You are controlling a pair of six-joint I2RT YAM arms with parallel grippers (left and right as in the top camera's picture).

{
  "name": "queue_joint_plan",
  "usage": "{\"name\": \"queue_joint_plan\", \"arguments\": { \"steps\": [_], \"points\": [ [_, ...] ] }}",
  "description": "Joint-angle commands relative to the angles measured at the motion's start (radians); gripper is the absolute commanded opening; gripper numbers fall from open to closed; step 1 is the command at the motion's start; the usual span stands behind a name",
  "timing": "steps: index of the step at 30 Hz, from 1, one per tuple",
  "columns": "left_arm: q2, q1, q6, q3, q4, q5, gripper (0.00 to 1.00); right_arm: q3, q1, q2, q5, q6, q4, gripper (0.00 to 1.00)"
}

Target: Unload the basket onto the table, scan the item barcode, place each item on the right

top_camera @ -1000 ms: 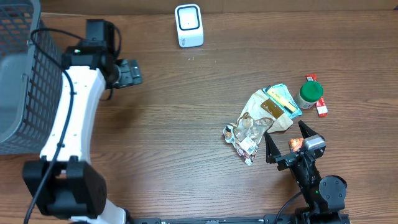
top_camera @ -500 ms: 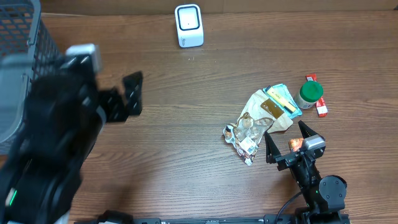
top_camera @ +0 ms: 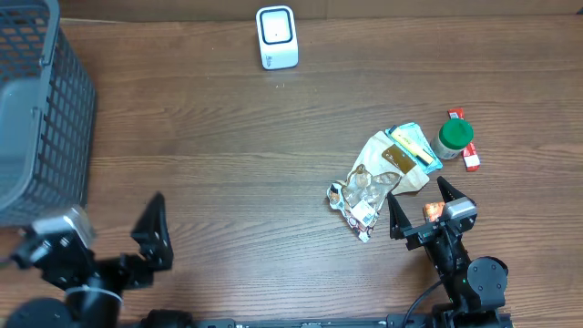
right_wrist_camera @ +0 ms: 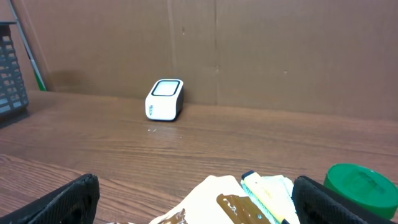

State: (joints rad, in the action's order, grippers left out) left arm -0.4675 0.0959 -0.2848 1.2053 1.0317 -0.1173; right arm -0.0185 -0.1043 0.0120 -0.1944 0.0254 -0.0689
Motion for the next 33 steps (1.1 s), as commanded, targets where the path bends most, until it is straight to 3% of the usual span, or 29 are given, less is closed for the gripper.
{"name": "queue_joint_plan", "arguments": {
  "steps": [1,11,14,33],
  "points": [
    [0.156,-0.023,-0.018,-0.180,-0.133,-0.016,1.00,0.011,0.006,-0.009,0.010,-0.007,0.004,1.00],
    [0.419,-0.087,-0.030,-0.605,-0.916,0.127,1.00,0.011,0.006,-0.009,0.010,-0.007,0.004,1.00],
    [0.463,-0.089,-0.029,-0.709,-1.073,0.163,1.00,0.011,0.006,-0.009,0.010,-0.007,0.004,1.00],
    [0.464,-0.106,-0.017,-1.186,-1.298,0.129,1.00,0.011,0.006,-0.009,0.010,-0.007,0.004,1.00]
  ]
}}
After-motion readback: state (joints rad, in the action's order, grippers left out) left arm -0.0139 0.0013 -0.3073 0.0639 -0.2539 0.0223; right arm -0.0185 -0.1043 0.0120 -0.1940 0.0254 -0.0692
